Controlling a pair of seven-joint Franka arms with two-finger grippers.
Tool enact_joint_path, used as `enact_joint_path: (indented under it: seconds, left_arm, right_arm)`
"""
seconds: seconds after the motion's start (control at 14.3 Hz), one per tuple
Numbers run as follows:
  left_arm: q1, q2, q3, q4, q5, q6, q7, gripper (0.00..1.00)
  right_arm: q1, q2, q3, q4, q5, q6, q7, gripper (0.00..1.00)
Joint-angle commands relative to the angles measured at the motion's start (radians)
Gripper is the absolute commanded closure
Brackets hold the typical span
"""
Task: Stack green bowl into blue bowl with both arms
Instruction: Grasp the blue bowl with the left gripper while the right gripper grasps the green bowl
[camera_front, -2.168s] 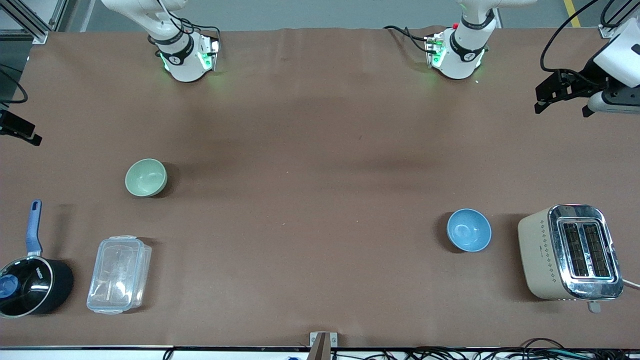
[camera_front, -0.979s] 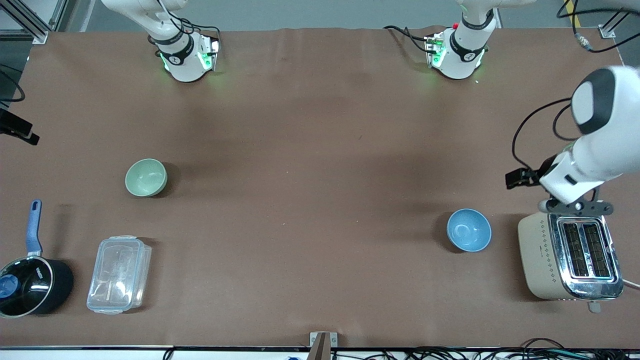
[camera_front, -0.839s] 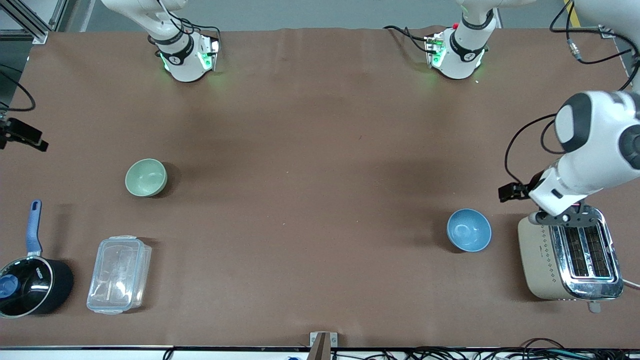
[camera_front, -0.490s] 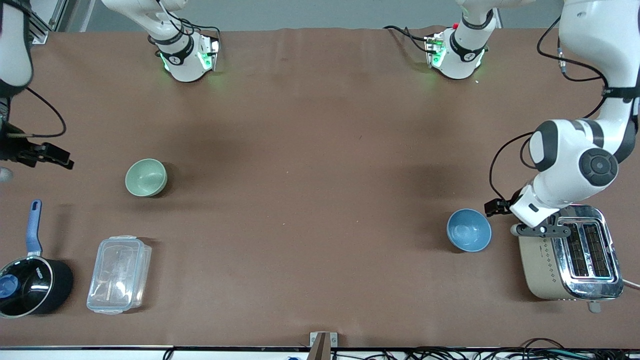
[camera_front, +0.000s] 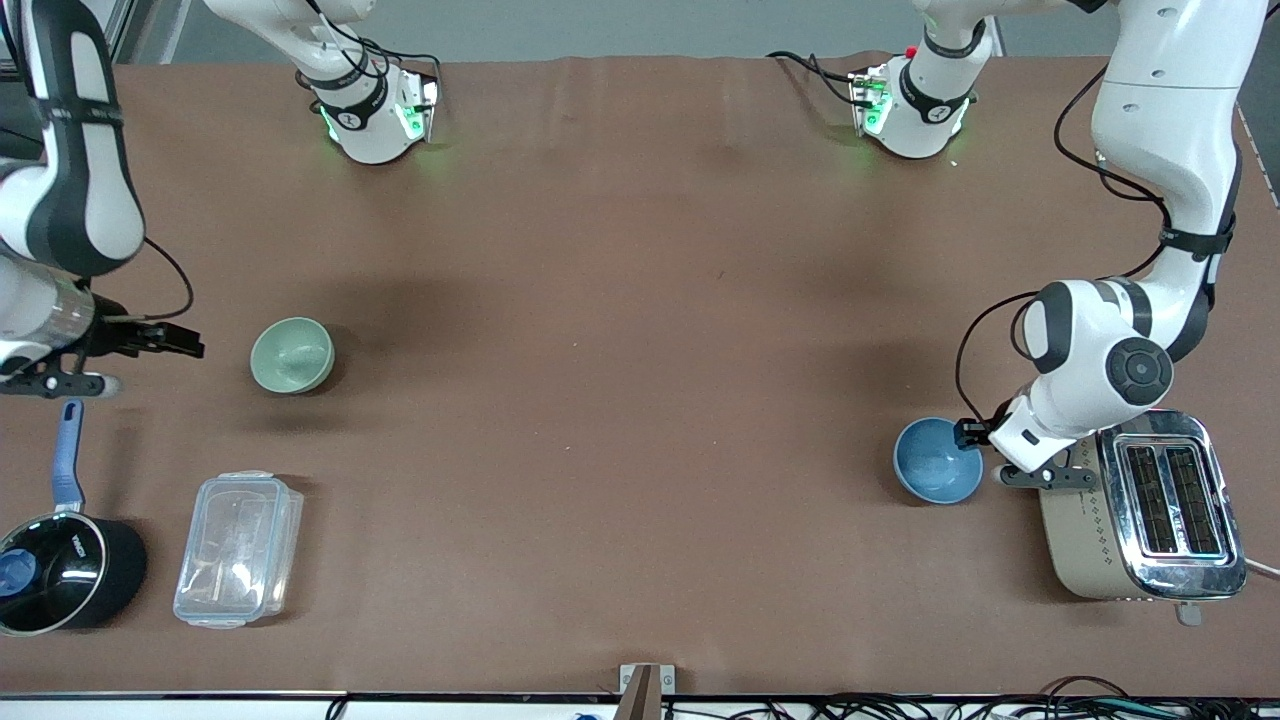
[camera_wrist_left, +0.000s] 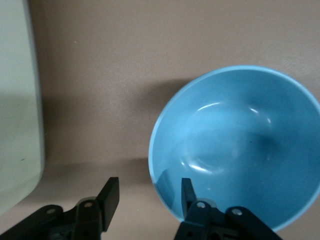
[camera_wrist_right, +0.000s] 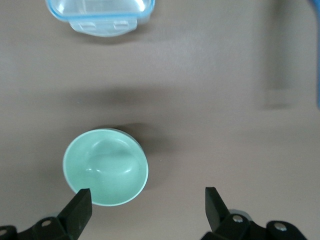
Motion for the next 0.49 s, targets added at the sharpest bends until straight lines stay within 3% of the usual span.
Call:
enact_joint_path:
  seconds: [0.0, 0.21, 0.42]
  left_arm:
    - [0.008, 0.015, -0.009, 0.017, 0.006, 0.013, -0.005, 0.77]
    - [0.004, 0.018, -0.009, 0.023, -0.002, 0.013, -0.013, 0.99]
    - [-0.005, 0.004, -0.022, 0.022, -0.002, -0.002, -0.052, 1.00]
  right_arm:
    - [-0.012, 0.065, 0.008, -0.014, 0.005, 0.022, -0.019, 0.01]
    - [-0.010, 0.101, 0.008, -0.077, 0.036, 0.101, -0.019, 0.01]
    - [-0.007, 0.104, 0.009, -0.135, 0.050, 0.176, -0.018, 0.02]
